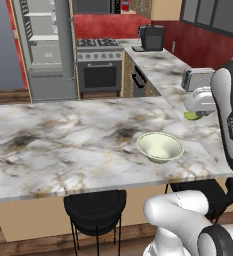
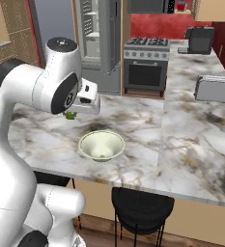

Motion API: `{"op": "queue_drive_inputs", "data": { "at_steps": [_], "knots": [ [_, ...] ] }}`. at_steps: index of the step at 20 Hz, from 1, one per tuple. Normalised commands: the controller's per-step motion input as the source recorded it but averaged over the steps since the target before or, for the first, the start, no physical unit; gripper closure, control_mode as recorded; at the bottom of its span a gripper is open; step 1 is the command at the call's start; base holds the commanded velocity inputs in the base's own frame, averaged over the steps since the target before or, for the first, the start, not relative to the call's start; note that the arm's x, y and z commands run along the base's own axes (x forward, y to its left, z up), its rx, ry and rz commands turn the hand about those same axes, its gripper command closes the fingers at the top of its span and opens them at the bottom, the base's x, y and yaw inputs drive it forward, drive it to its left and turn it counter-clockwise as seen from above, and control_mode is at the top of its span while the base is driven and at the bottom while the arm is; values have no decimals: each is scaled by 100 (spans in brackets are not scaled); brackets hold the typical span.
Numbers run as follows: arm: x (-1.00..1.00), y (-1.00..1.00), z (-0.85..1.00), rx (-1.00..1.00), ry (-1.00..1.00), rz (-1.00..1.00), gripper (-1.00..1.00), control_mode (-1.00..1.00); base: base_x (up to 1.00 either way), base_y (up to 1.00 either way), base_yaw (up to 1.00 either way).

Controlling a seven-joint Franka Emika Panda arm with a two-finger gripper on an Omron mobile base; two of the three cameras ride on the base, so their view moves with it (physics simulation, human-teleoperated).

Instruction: There is a bowl on the dining counter. Grab a lemon wedge from the fridge and place it in the bowl. Then get the liquor bottle and glass cup from the cabinet and place them next to the bowl.

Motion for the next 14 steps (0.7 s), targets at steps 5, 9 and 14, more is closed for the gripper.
{"op": "queue_drive_inputs", "data": {
  "at_steps": [5, 9, 14],
  "knots": [
    [10, 0, -56, -4, 29, 5, 100, -100, 0, 0, 0],
    [14, 0, -42, -13, 9, 5, 100, -100, 0, 0, 0],
    [2, 0, -33, -13, 0, 3, 100, -100, 0, 0, 0]
  ]
}}
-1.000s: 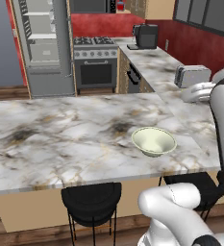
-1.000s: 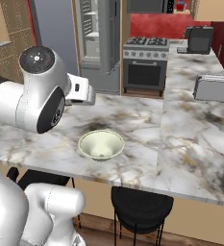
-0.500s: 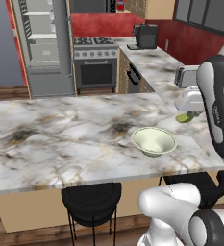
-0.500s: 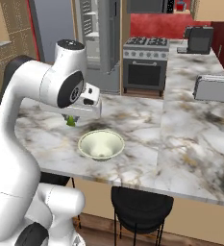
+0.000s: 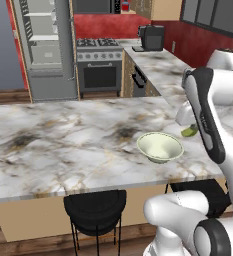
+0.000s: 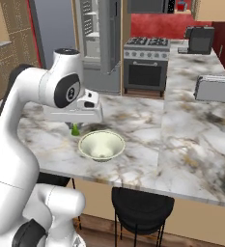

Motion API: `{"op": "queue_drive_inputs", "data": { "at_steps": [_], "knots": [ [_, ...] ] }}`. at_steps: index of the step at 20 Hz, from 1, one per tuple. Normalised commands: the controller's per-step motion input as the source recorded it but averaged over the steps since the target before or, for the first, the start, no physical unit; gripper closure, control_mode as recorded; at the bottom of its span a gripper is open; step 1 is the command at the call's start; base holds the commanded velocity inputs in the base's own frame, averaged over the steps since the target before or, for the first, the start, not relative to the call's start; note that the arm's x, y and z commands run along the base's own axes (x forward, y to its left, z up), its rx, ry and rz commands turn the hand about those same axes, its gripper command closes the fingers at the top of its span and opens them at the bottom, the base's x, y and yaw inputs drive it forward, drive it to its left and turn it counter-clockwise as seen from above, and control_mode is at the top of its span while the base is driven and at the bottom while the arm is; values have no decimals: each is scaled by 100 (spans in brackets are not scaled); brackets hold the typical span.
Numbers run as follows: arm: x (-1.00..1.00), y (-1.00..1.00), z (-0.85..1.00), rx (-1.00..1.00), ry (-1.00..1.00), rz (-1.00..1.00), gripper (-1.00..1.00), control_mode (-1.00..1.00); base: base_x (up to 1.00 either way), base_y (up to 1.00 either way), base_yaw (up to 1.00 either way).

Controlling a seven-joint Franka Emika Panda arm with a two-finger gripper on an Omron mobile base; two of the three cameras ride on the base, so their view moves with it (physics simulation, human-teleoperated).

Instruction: There is a bowl on the dining counter. Grab a lemon wedge from the fridge and place it in the bowl. Then get the liquor bottle and glass cup from the cabinet and place them next to the bowl.

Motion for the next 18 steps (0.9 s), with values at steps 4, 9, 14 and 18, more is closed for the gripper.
{"op": "queue_drive_inputs", "data": {
  "at_steps": [4, 9, 14, 18],
  "knots": [
    [8, 0, -29, -9, -4, 1, 100, -100, 0, 0, 0],
    [19, 0, -24, -6, -4, 3, 100, -100, 0, 0, 0],
    [35, 0, -17, -1, -1, 3, 100, -100, 0, 0, 0],
    [36, 0, -18, 0, 0, 3, 100, -100, 0, 0, 0]
  ]
}}
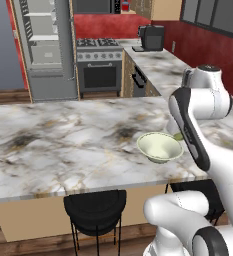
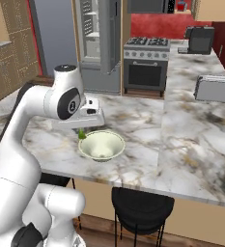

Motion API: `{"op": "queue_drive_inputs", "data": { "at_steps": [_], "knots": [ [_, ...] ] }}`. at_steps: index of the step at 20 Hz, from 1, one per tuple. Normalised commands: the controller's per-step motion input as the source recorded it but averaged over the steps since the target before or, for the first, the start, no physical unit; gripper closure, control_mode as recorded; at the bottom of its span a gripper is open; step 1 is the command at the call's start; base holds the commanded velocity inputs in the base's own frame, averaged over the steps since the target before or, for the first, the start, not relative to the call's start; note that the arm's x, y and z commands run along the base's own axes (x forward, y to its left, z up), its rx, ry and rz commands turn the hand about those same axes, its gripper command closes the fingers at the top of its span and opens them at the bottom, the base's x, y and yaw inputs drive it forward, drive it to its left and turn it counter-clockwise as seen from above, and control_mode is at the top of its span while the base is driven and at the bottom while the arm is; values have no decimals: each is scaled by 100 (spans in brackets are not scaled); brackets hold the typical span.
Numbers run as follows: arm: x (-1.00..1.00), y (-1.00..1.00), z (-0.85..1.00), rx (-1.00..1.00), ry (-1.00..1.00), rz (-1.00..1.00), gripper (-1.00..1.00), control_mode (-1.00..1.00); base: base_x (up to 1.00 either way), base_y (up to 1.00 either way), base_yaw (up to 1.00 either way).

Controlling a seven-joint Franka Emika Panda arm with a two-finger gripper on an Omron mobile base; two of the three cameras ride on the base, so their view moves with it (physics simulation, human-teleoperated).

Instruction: There is a bowl on the dining counter. Grab a lemon wedge from the fridge and place it in the bowl. Then get the liquor bottle and glass cup from the cabinet and place them next to the bowl.

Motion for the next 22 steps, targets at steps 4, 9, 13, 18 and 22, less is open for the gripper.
{"op": "queue_drive_inputs", "data": {
  "at_steps": [4, 9, 13, 18, 22],
  "knots": [
    [37, 0, -27, 0, 0, 3, 100, -100, 0, 0, 0],
    [39, 0, -34, 0, 3, 3, 100, -100, 0, 0, 0],
    [40, 0, -33, 0, 5, 2, 100, -100, 0, 0, 0],
    [38, 0, -33, 0, 6, 2, 100, -100, 0, 0, 0],
    [34, -2, -29, 0, 5, 1, 100, -100, 0, 0, 0]
  ]
}}
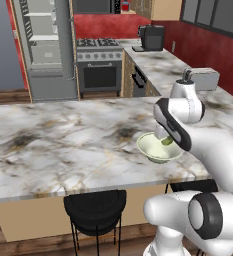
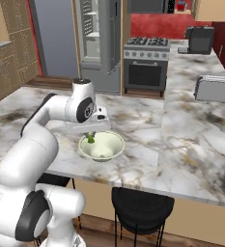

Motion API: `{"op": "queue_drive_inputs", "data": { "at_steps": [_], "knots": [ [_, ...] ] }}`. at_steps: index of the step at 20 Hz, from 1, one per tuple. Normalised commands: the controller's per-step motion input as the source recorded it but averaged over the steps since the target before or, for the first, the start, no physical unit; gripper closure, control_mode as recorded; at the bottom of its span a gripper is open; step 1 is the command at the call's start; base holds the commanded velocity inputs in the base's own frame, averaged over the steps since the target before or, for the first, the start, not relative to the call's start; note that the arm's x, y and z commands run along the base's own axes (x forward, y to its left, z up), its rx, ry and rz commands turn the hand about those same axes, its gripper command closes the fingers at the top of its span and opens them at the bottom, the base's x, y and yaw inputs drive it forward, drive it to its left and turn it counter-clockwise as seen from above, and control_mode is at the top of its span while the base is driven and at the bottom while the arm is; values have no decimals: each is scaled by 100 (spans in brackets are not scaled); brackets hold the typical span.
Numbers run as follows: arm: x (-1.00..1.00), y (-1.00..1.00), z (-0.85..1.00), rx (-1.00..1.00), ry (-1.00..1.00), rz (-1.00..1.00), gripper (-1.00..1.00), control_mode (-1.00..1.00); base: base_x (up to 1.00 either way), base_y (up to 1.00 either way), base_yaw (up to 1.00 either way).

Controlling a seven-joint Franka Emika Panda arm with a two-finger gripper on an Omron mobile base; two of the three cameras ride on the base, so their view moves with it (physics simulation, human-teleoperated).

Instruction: There is a bowl on the dining counter. Grab a lemon wedge from the fridge and place it in the bowl. Then get the liquor bottle and glass cup from the cabinet and place them next to the bowl.

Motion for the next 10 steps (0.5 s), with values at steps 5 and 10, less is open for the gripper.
{"op": "queue_drive_inputs", "data": {
  "at_steps": [5, 10],
  "knots": [
    [28, -6, -27, 0, 4, 0, 100, -100, 0, 0, 0],
    [25, -9, -27, 0, 3, 0, 100, -100, 0, 0, 0]
  ]
}}
